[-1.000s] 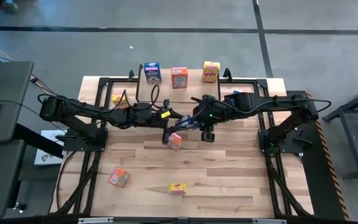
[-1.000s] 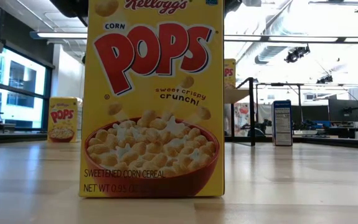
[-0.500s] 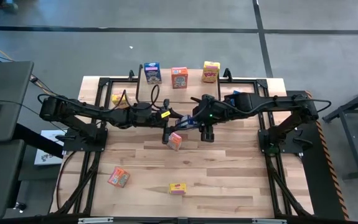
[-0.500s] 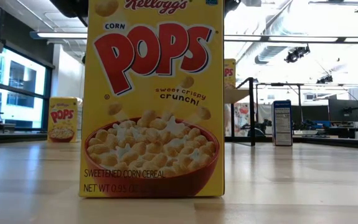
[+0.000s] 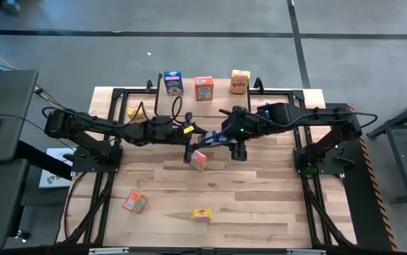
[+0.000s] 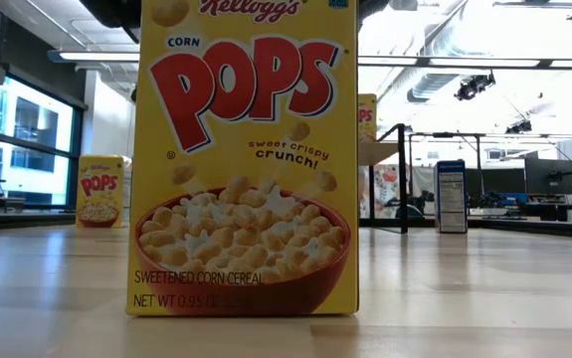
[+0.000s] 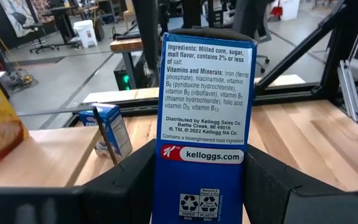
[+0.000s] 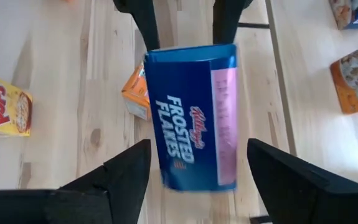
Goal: Stack cereal on shelf
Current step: Put the bottom blue cereal box aligned with the other blue cereal box on the shelf
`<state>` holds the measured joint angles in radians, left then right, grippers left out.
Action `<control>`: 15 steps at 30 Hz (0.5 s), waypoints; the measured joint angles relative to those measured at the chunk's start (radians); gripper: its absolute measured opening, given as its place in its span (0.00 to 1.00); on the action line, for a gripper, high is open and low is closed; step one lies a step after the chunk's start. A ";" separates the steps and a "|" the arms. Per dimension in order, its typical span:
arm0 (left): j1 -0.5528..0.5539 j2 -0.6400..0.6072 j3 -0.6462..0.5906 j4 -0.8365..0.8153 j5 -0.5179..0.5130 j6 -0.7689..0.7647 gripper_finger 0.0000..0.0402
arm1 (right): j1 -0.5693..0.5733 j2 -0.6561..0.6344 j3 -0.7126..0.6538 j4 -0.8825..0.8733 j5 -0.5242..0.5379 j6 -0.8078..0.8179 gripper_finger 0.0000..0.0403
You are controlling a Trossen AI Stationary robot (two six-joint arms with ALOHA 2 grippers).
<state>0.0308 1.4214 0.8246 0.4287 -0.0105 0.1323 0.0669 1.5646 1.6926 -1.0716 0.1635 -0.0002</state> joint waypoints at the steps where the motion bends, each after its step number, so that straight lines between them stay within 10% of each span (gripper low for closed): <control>1: 0.002 -0.004 0.000 0.004 0.000 0.003 0.45 | 0.004 0.000 0.015 -0.002 0.000 0.000 0.64; 15: 0.090 -0.189 -0.001 -0.217 -0.001 0.028 0.45 | 0.040 -0.083 0.063 -0.062 0.159 0.037 0.64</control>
<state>0.1206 1.2324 0.8236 0.2118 -0.0120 0.1608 0.1074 1.4821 1.7559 -1.1336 0.3227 0.0372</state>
